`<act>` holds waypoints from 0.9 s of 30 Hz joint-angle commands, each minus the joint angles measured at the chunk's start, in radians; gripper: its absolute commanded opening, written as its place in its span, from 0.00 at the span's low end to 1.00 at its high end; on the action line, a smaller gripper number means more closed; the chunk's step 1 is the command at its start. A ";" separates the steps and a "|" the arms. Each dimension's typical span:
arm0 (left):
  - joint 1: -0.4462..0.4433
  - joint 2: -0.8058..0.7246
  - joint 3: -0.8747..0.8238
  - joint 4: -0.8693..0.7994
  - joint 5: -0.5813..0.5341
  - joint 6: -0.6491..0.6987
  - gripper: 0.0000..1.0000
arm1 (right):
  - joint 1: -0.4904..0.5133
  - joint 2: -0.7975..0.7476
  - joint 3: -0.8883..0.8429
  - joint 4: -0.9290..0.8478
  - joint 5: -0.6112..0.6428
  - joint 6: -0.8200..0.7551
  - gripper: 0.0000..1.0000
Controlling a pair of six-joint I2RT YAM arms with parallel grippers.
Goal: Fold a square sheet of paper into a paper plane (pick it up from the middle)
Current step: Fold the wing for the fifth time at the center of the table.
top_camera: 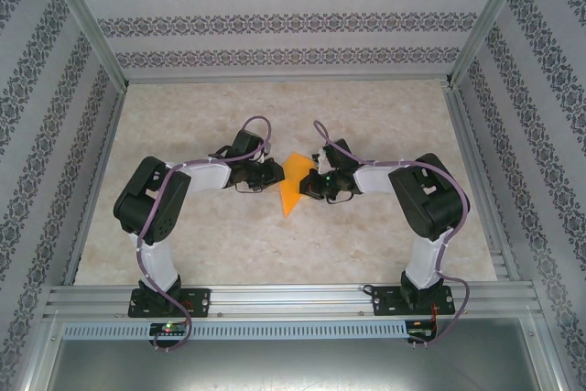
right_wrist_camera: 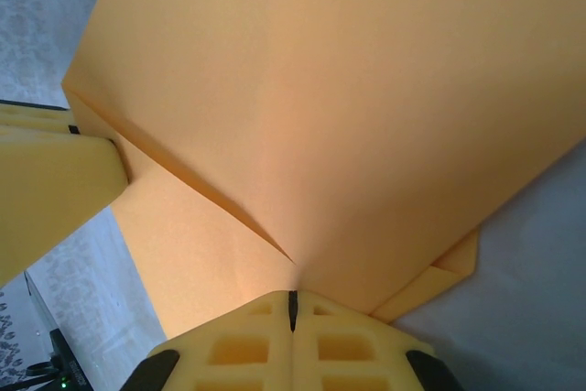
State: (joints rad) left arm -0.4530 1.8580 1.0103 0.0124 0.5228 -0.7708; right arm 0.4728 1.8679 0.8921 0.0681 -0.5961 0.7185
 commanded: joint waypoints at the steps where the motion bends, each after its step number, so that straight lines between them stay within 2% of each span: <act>1: -0.026 -0.015 0.040 -0.057 -0.007 0.064 0.19 | -0.016 0.019 -0.033 -0.091 0.087 -0.021 0.00; 11: -0.062 0.013 0.128 -0.204 -0.071 0.175 0.17 | -0.019 0.010 -0.038 -0.086 0.087 -0.017 0.00; 19: -0.063 -0.010 0.137 -0.281 -0.169 0.224 0.15 | -0.019 0.004 -0.038 -0.093 0.090 -0.019 0.00; 27: -0.065 0.007 0.152 -0.301 -0.178 0.241 0.09 | -0.017 -0.001 -0.031 -0.098 0.084 -0.019 0.00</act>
State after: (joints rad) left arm -0.5102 1.8580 1.1316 -0.2447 0.3721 -0.5636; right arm 0.4728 1.8606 0.8871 0.0650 -0.5888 0.7181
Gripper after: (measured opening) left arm 0.093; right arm 0.048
